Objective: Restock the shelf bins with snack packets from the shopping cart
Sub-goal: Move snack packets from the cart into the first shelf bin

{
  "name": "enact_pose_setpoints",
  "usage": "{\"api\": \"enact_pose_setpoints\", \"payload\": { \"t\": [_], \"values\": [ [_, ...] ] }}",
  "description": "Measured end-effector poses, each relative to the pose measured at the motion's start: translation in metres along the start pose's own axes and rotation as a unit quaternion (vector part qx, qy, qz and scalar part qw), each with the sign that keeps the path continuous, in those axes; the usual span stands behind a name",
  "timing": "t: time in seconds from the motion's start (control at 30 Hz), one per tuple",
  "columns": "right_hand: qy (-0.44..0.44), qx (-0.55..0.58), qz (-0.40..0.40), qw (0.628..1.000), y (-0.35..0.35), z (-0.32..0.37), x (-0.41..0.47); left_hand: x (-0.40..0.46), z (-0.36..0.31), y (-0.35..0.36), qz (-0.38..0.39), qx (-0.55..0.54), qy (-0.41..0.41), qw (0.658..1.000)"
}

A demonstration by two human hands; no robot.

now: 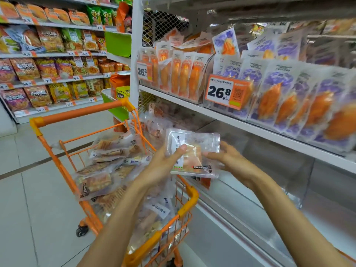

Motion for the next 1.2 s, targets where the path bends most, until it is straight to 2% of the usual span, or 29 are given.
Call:
{"api": "enact_pose_setpoints", "payload": {
  "t": [0.1,0.2,0.3,0.4,0.57,0.67,0.83,0.87,0.97,1.0,1.07,1.13,1.2],
  "values": [
    [-0.053,0.0,-0.095,0.994,-0.028,-0.005,0.017,0.045,-0.001,0.01,0.073,0.094,0.006,0.993],
    [-0.081,-0.002,-0.166,0.983,-0.047,-0.019,0.038,0.086,0.005,0.02,0.13,0.14,0.016,0.981],
    [-0.119,-0.058,-0.226,0.965,-0.06,-0.03,0.051,0.12,0.009,0.026,0.143,0.209,0.056,0.966],
    [-0.163,-0.108,-0.266,0.944,-0.069,-0.039,0.057,0.144,0.011,0.03,0.165,0.221,0.078,0.958],
    [-0.197,-0.197,-0.225,0.934,-0.07,-0.051,0.058,0.161,0.02,0.024,0.162,0.301,0.094,0.935],
    [-0.205,-0.215,-0.22,0.929,-0.065,-0.056,0.062,0.16,0.021,0.022,0.124,0.42,0.11,0.892],
    [-0.181,-0.26,-0.189,0.929,-0.052,-0.066,0.069,0.153,0.03,0.021,0.094,0.528,0.105,0.837],
    [-0.168,-0.277,-0.177,0.929,-0.051,-0.067,0.069,0.151,0.029,0.022,0.087,0.56,0.115,0.816],
    [-0.135,-0.355,-0.117,0.918,-0.048,-0.069,0.071,0.148,0.023,0.029,0.077,0.683,0.197,0.699],
    [-0.127,-0.376,-0.093,0.913,-0.047,-0.069,0.072,0.148,0.022,0.029,0.082,0.705,0.206,0.674],
    [-0.093,-0.388,-0.028,0.917,-0.047,-0.068,0.075,0.151,0.02,0.029,0.106,0.728,0.193,0.649],
    [-0.022,-0.361,0.061,0.93,-0.053,-0.062,0.076,0.152,0.014,0.03,0.126,0.749,0.201,0.619],
    [0.018,-0.383,0.109,0.917,-0.061,-0.053,0.076,0.154,0.007,0.034,0.133,0.758,0.227,0.597]
  ]
}}
Point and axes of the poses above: each hand's wrist, its own x-axis towards the middle knuckle, its own y-axis out of the palm, z = x × y, the point moved 2 cm from there along x, towards the middle knuckle, and after that the axes turned 10 degrees about x, right-handed, at the moved point
